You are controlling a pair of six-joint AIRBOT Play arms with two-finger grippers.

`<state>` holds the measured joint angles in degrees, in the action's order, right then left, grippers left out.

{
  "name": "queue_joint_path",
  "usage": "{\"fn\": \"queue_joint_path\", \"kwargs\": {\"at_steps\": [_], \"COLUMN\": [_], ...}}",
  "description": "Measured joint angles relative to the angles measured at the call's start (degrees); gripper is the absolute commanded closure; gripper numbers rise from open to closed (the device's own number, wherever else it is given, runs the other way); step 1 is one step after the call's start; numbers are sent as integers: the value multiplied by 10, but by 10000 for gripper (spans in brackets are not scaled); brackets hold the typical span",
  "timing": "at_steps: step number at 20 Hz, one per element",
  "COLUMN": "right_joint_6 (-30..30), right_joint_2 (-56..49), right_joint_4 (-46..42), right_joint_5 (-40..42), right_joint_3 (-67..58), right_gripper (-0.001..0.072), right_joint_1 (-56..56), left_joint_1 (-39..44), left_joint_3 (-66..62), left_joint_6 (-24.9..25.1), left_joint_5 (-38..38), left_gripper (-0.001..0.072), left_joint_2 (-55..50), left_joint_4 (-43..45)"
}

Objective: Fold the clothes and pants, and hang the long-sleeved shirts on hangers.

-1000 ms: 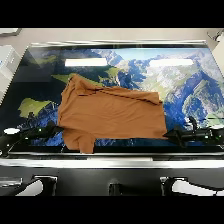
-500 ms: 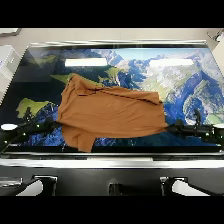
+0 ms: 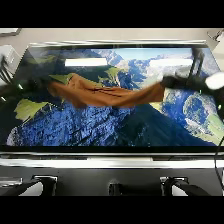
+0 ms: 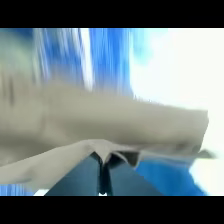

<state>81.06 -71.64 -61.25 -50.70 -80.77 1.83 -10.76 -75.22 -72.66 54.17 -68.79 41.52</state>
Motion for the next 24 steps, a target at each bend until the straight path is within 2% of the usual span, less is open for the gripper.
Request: {"fn": "queue_joint_path", "kwargs": {"at_steps": [3,6,8,13,16,20,24], "right_joint_6": [66,92,104,175,207,217,177], "right_joint_2": [3,23,62,172,178,99,-45], "right_joint_4": [-83,-122,-134,-151,-171,-173,-153], "right_joint_5": [-8,-78,-122,-219,-252,-272,-264], "right_joint_3": [-159,-304,-355,-399,-399,-357,-309], "right_gripper": [683,683,683,683,682,682,682], "right_joint_1": [-30,-41,-44,-47,-47,-47,-47], "left_joint_1": [7,10,11,11,11,12,13], "left_joint_3": [-188,-370,-429,-418,-401,-373,-341], "left_joint_6": [-32,-63,-89,-161,-187,-179,-147], "left_joint_5": [29,92,131,170,172,173,168], "left_gripper": [691,691,691,692,692,691,691], "left_joint_2": [1,10,45,182,203,127,-44], "left_joint_4": [63,137,184,291,349,346,293]}}
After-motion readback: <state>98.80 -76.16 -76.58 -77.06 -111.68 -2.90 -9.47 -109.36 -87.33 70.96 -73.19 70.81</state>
